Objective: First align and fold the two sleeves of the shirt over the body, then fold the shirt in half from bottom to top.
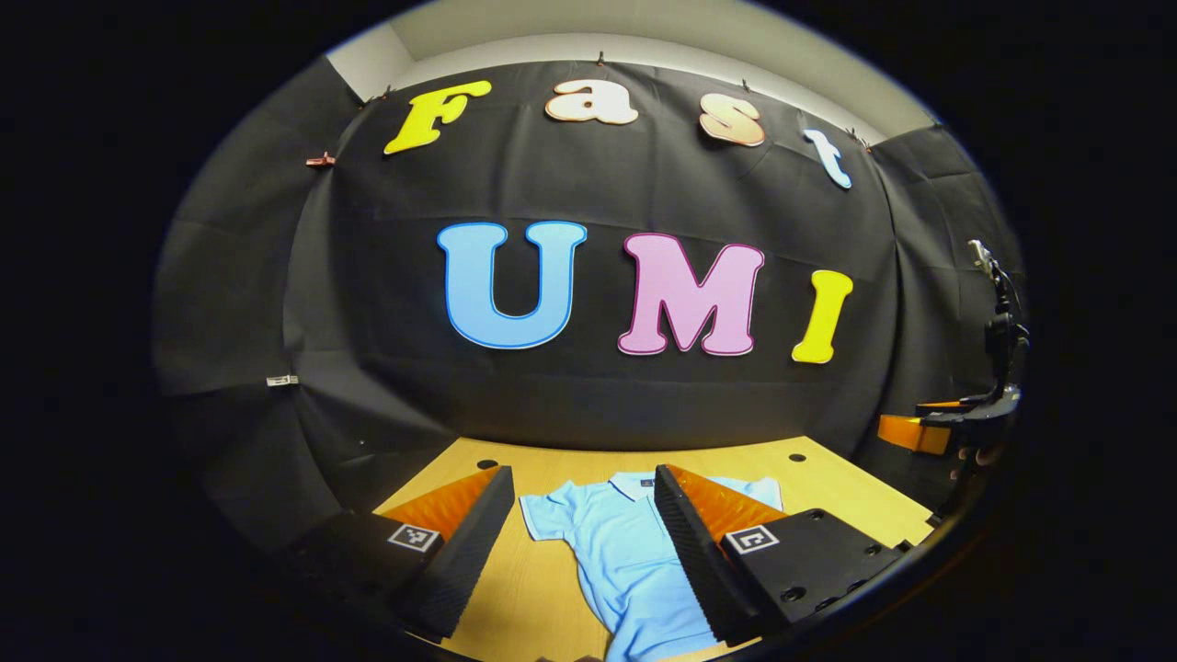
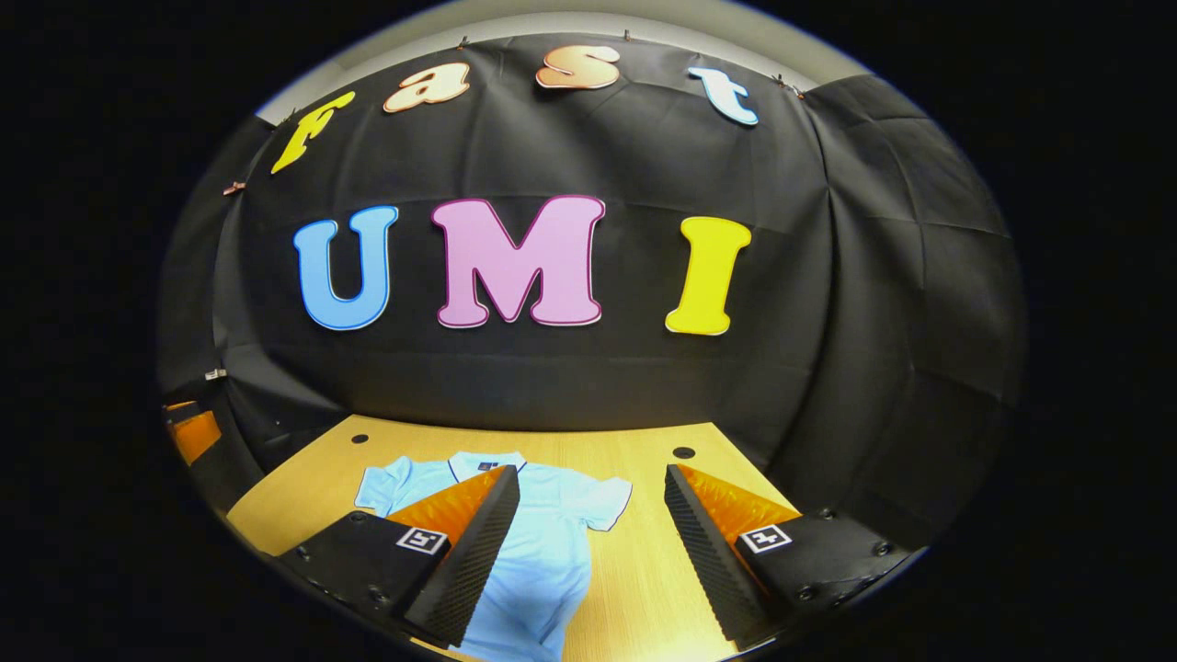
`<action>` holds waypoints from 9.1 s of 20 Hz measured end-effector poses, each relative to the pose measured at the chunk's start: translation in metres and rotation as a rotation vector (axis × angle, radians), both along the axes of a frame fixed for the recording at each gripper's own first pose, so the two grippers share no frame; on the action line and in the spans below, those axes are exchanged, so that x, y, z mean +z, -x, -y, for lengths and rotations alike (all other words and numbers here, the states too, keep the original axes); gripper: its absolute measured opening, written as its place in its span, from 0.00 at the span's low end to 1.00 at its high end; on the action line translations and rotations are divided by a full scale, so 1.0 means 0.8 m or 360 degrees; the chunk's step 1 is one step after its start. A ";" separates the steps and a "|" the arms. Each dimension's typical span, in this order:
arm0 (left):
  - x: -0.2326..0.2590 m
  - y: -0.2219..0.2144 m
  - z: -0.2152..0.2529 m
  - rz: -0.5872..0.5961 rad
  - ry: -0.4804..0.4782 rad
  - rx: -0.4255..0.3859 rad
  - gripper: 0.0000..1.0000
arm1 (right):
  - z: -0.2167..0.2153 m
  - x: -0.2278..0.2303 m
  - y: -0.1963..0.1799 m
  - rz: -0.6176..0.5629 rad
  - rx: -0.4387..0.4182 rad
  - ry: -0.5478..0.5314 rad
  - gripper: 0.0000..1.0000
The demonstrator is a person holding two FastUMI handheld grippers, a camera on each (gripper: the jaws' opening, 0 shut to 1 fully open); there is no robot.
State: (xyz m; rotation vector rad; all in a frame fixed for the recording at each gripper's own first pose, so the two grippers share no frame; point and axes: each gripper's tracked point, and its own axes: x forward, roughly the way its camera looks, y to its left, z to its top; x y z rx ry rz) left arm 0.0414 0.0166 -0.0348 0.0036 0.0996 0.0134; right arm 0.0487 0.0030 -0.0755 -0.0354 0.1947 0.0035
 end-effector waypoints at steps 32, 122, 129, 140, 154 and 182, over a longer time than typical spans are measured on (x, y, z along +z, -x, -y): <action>-0.091 -0.093 -0.019 -0.0315 -0.0052 0.0546 0.97 | 0.088 -0.305 -0.267 -0.0868 0.0047 0.0015 1.00; -0.341 -0.379 -0.145 -0.0648 -0.0083 0.0263 1.00 | 0.084 -0.240 -0.153 -0.0883 0.0324 0.0250 0.98; -0.385 -0.420 -0.156 -0.0768 0.0038 0.0253 1.00 | 0.126 -0.245 -0.122 -0.0915 0.0196 0.0229 0.98; -0.406 -0.435 -0.118 -0.0861 0.0005 0.0044 0.36 | 0.121 -0.265 -0.107 -0.0948 0.0170 0.0095 0.98; -0.351 -0.432 -0.071 -0.0842 -0.0096 0.0001 0.06 | 0.108 -0.262 -0.105 -0.0924 0.0175 0.0046 0.98; -0.296 -0.235 0.106 -0.0870 0.0172 -0.0436 0.98 | 0.018 -0.241 -0.023 -0.0901 0.0286 -0.0080 0.99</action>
